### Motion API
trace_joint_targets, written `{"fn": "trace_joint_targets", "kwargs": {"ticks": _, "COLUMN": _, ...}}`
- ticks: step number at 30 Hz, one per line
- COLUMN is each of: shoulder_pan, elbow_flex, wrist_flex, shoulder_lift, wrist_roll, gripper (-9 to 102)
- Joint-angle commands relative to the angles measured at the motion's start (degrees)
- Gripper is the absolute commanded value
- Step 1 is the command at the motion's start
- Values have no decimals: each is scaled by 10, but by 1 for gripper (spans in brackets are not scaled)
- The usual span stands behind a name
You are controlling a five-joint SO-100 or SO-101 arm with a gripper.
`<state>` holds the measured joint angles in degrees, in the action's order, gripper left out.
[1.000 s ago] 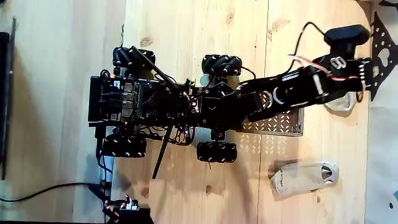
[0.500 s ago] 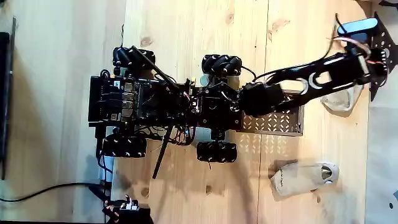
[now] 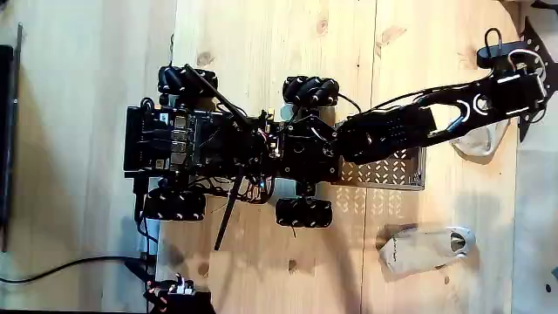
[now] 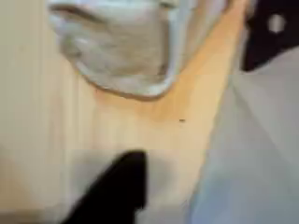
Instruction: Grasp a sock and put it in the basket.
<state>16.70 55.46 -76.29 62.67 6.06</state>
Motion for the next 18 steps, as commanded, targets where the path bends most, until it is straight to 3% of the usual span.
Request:
{"fn": "trace_joint_targets", "kwargs": {"ticks": 1, "shoulder_pan": -11, "elbow_flex": -20, "wrist_flex": 12, "shoulder_lift": -20, "wrist_roll": -21, "gripper": 41}}
{"fn": "trace_joint_targets", "kwargs": {"ticks": 8, "shoulder_pan": -47, "elbow_flex": -20, "wrist_flex": 107, "shoulder_lift": -33, "wrist_roll": 33, "gripper": 39}}
{"fn": "trace_joint_targets", "kwargs": {"ticks": 18, "shoulder_pan": -85, "elbow_flex": -4, "wrist_flex": 43, "shoulder_lift": 54, "wrist_roll": 35, "gripper": 38}}
